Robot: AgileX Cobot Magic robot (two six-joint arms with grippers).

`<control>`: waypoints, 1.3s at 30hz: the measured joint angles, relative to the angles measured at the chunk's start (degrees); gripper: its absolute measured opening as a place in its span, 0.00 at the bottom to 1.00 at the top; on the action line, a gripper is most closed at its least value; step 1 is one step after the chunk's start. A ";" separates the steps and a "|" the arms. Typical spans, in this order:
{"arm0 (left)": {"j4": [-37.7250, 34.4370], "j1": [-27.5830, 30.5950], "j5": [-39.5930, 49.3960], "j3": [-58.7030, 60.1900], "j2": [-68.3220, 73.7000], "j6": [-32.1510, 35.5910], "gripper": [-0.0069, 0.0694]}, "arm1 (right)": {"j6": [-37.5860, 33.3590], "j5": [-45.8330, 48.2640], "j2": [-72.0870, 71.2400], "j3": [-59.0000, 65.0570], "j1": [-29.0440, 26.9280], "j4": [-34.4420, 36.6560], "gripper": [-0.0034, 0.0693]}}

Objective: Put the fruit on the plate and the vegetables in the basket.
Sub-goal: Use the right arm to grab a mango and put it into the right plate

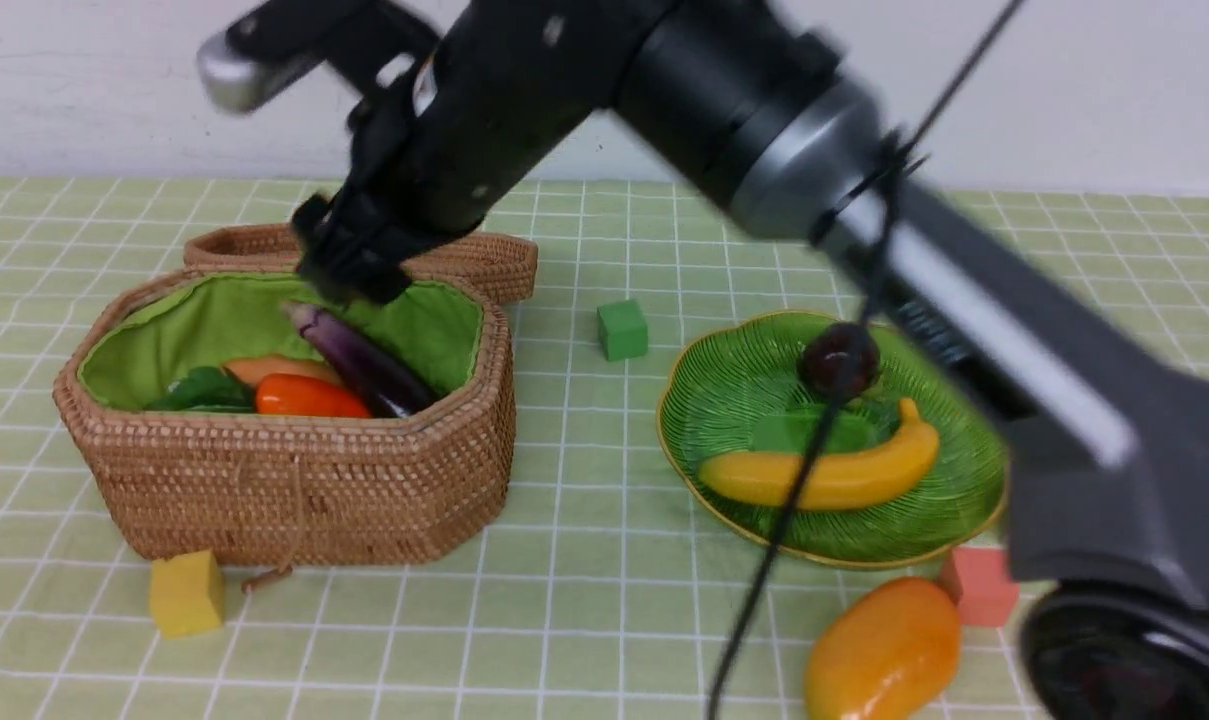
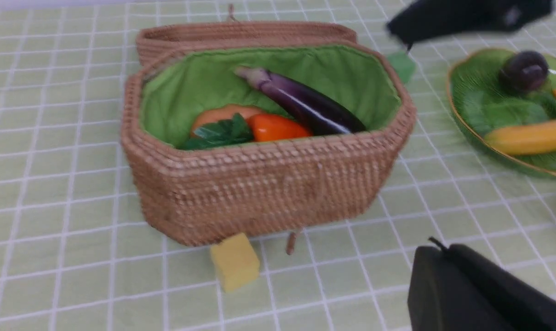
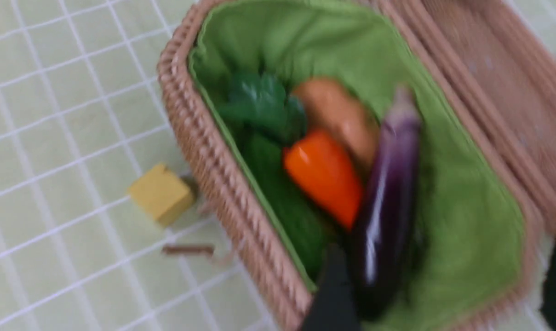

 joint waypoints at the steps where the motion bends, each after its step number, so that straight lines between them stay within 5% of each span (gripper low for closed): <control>1: 0.00 0.00 -0.06 0.00 0.00 0.31 0.07 | 0.34 0.27 -0.53 -0.07 0.00 -0.53 0.69; 8: -16.81 0.00 -4.37 0.00 0.28 13.99 0.07 | 12.51 1.46 -9.12 2.19 -0.06 -7.81 0.15; 11: -21.94 0.00 -6.68 0.00 0.54 19.44 0.07 | 15.43 1.31 -17.36 11.62 -0.52 -9.28 0.04; 16: -23.90 0.00 -8.11 0.00 1.91 21.77 0.07 | 20.25 1.12 -32.17 31.95 -2.73 -11.12 0.04; 20: -24.23 0.00 -8.31 0.00 4.26 22.67 0.07 | 28.26 1.13 -45.85 55.96 -8.52 -12.21 0.07; 28: -24.23 0.00 -8.66 0.00 8.32 23.96 0.07 | 38.96 0.47 -53.83 81.46 -18.46 -12.07 0.24; 39: -24.36 0.00 -10.13 0.00 9.58 24.22 0.07 | 42.56 -20.86 -49.42 98.74 -21.59 2.91 0.82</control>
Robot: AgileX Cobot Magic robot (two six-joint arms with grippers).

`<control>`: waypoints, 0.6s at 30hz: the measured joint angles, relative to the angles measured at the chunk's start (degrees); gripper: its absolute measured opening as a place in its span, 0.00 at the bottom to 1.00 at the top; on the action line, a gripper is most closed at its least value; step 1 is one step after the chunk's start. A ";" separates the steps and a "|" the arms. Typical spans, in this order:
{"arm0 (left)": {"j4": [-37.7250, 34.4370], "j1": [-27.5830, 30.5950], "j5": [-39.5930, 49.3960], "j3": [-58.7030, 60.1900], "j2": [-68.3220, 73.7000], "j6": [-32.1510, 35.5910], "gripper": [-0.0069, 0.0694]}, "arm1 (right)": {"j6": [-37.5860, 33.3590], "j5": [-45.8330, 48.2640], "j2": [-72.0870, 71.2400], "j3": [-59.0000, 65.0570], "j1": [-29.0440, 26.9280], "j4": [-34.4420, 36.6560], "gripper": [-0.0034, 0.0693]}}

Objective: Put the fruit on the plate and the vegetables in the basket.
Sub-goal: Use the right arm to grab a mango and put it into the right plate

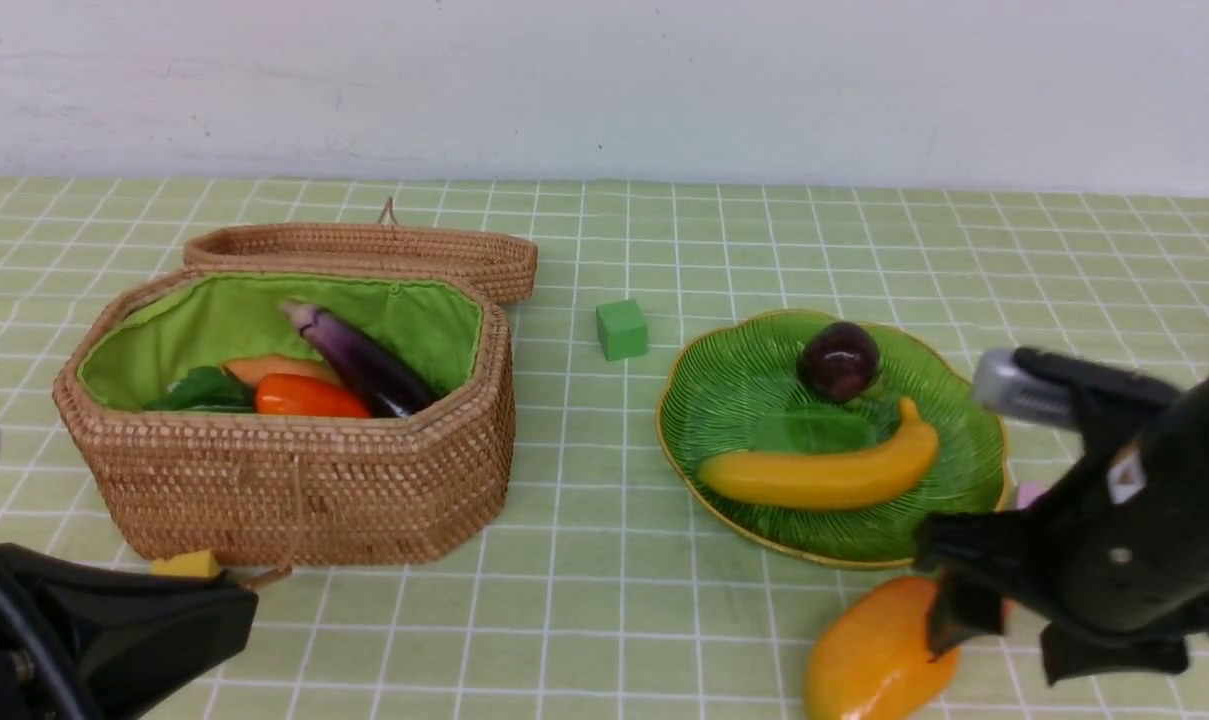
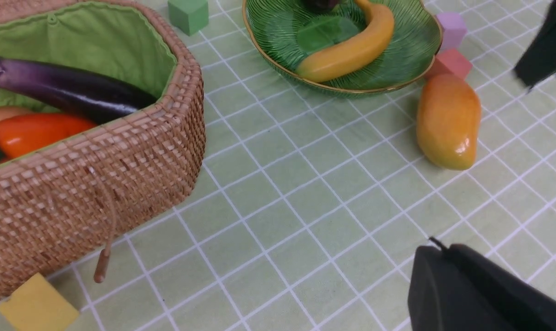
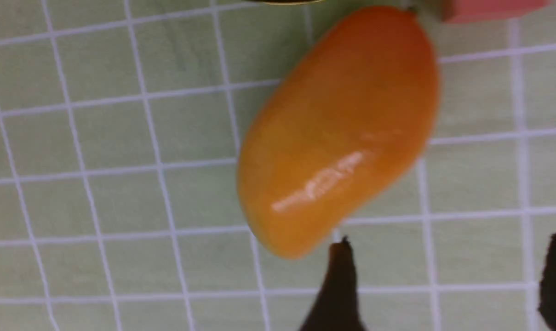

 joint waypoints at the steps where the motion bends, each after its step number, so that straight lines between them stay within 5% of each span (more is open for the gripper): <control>1: 0.00 0.00 0.00 0.00 0.00 0.00 0.07 | 0.46 -3.03 2.60 0.37 0.00 0.46 0.90; 9: 0.00 0.00 0.00 0.00 0.00 0.11 0.07 | 4.16 -11.82 11.59 0.15 0.00 1.81 0.96; 18: -0.49 0.00 0.06 0.00 0.00 0.11 0.07 | 5.20 -14.23 19.14 -0.78 0.00 2.75 0.89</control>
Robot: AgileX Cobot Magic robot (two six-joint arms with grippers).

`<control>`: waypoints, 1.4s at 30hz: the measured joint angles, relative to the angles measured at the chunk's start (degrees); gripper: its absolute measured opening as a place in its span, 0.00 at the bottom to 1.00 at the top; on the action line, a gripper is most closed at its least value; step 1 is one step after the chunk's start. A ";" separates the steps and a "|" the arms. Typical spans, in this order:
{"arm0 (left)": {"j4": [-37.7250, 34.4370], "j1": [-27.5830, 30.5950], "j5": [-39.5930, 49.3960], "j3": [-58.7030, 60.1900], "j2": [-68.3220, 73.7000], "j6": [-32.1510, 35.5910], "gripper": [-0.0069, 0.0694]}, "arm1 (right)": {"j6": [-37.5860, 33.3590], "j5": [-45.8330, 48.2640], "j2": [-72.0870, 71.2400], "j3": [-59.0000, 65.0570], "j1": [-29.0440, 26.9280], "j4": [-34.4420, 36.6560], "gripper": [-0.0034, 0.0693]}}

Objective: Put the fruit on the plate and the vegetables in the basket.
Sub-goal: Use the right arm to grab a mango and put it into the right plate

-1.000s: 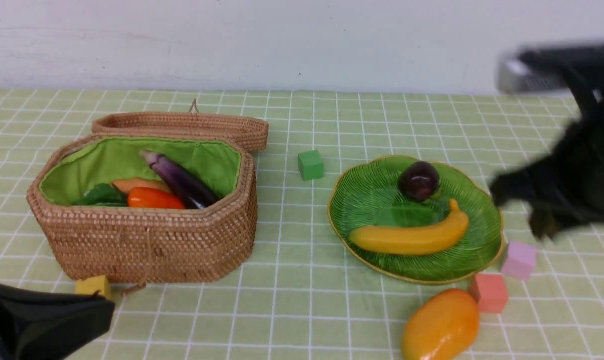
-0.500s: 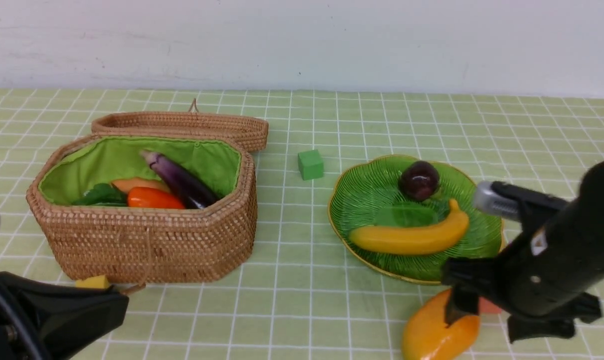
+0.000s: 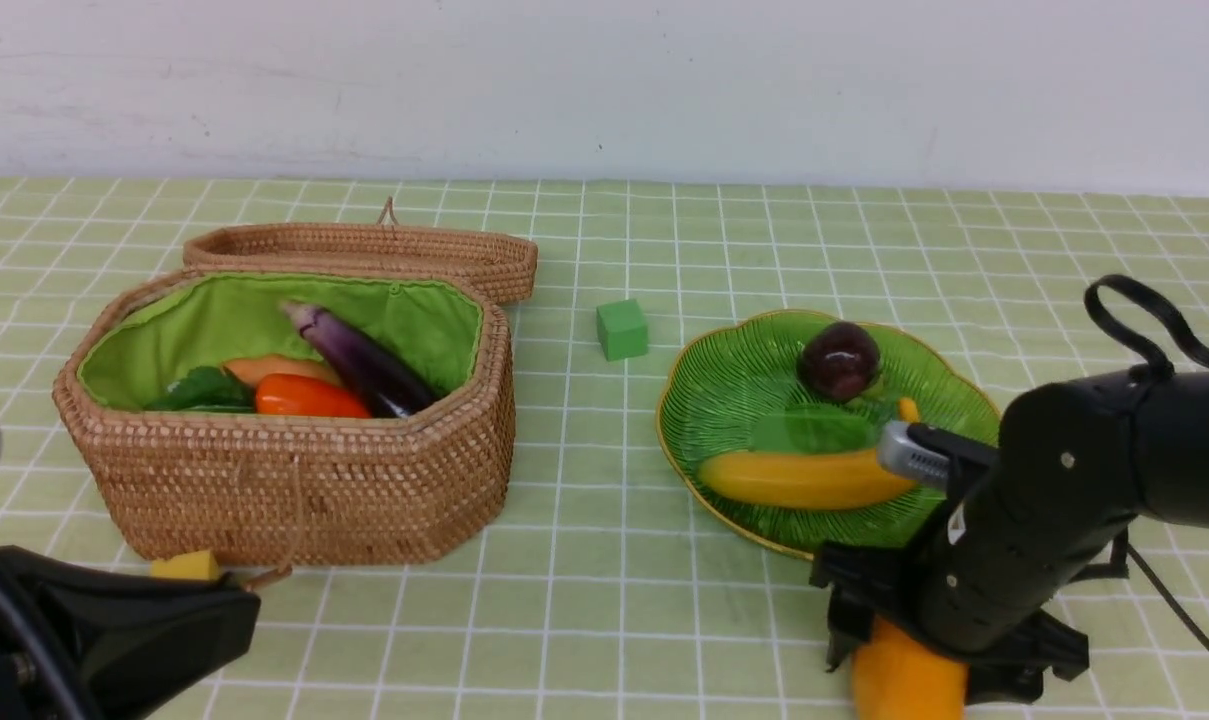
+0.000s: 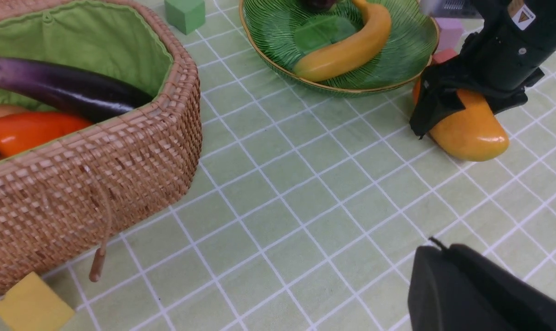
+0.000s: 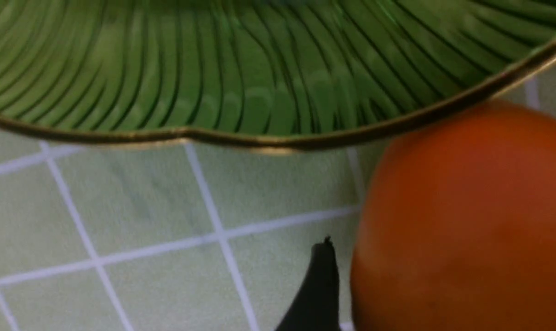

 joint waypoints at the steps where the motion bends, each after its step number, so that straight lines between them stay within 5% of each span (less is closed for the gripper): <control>1: 0.00 0.00 0.00 0.00 0.00 0.00 0.07 | -0.06 -0.03 0.06 0.00 0.00 0.00 0.89; 4: -0.04 0.00 0.05 0.00 0.00 0.00 0.07 | -2.71 0.18 0.13 -0.12 0.00 -0.06 0.81; 12: -0.04 0.00 0.42 0.00 0.00 0.00 0.07 | -9.11 2.43 -0.24 -0.19 0.00 1.37 0.81; 21: -0.19 0.00 0.42 0.00 0.00 0.11 0.07 | -11.95 16.75 -11.21 -5.72 0.00 1.42 0.81; 29: -0.66 0.00 -1.25 0.00 0.00 0.18 0.07 | -32.28 0.85 -2.25 -26.25 0.00 1.28 0.81; 42: -1.53 0.00 -1.30 0.00 0.00 0.18 0.08 | -35.41 0.57 17.01 -41.04 0.00 -7.10 0.83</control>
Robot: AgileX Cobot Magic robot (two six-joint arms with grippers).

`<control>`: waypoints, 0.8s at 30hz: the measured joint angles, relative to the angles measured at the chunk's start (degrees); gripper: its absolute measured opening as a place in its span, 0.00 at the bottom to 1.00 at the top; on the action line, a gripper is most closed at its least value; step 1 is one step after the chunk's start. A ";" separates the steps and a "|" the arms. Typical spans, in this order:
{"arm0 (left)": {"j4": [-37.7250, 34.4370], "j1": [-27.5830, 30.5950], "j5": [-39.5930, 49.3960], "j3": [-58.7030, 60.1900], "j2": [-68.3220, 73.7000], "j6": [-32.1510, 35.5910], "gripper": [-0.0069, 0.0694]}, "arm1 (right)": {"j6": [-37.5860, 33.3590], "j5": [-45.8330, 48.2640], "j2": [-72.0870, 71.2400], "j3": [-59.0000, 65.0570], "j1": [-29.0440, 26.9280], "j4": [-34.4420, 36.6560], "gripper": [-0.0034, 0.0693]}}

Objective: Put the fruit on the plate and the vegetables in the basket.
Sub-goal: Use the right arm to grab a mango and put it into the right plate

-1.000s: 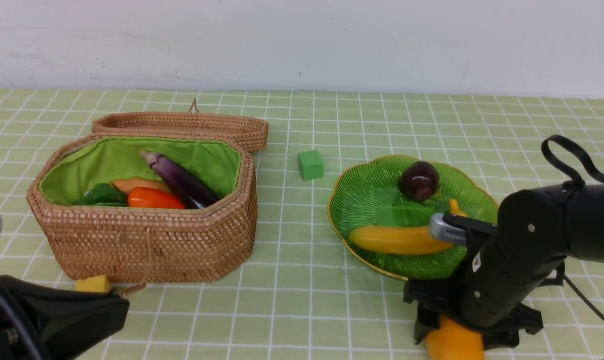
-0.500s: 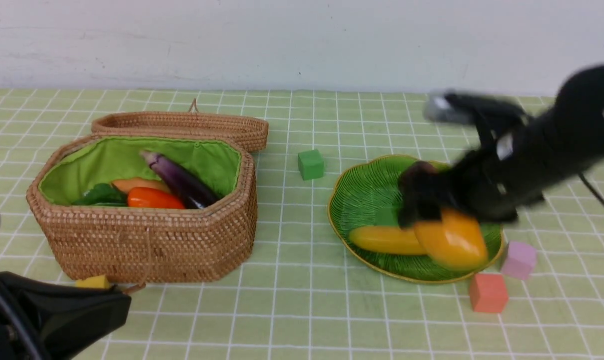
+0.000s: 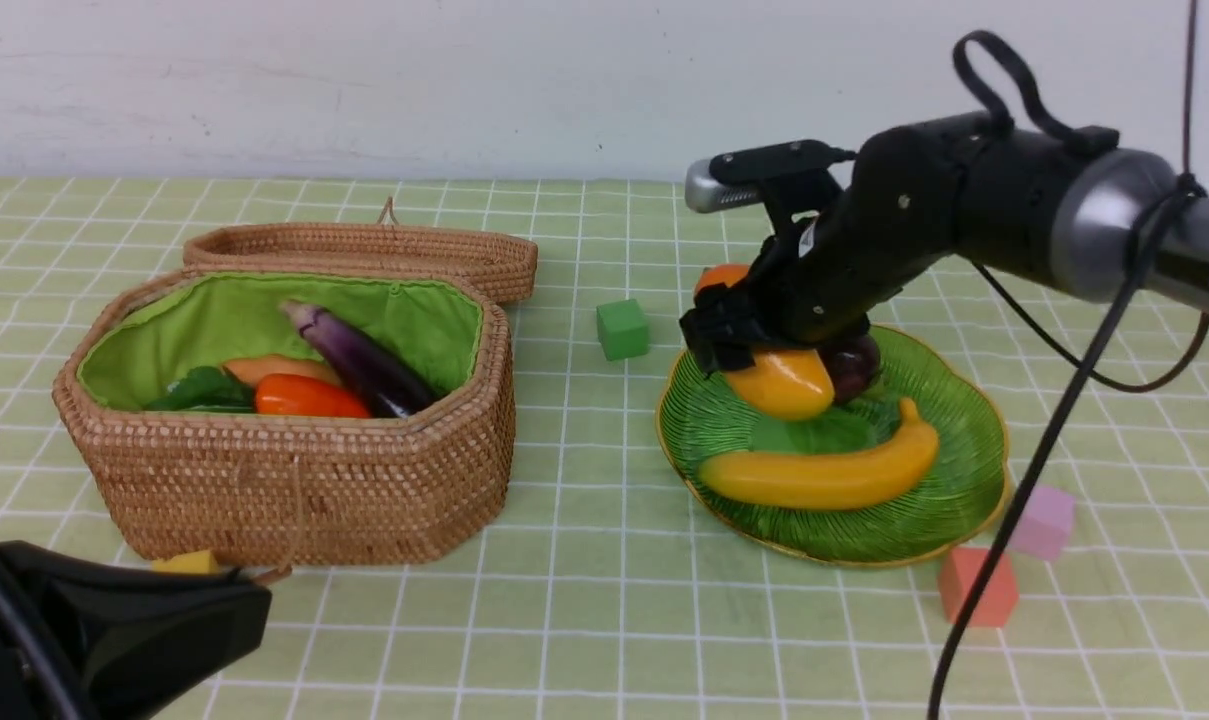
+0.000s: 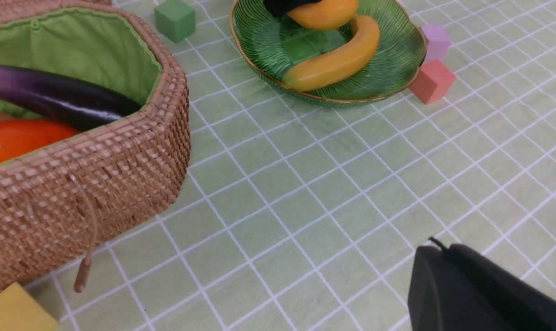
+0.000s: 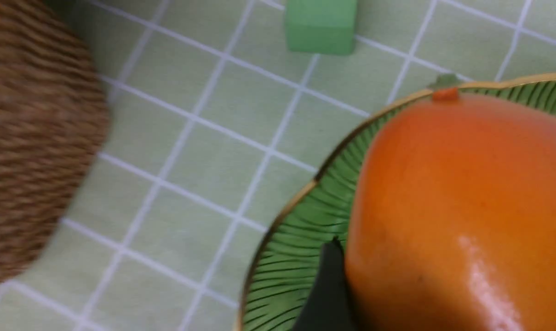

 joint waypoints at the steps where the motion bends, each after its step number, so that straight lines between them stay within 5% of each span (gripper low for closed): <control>1: 0.00 0.00 0.00 0.00 0.00 0.00 0.08 | 0.17 -0.30 0.21 -0.12 0.00 -0.73 0.84; 15: 0.00 0.00 0.00 0.00 0.00 1.27 0.08 | 6.36 2.29 -1.91 -0.29 -0.66 -6.69 0.86; 24: 1.28 0.00 0.00 0.00 -0.05 1.32 0.08 | 6.87 9.39 -11.94 -0.74 -0.66 -8.42 0.71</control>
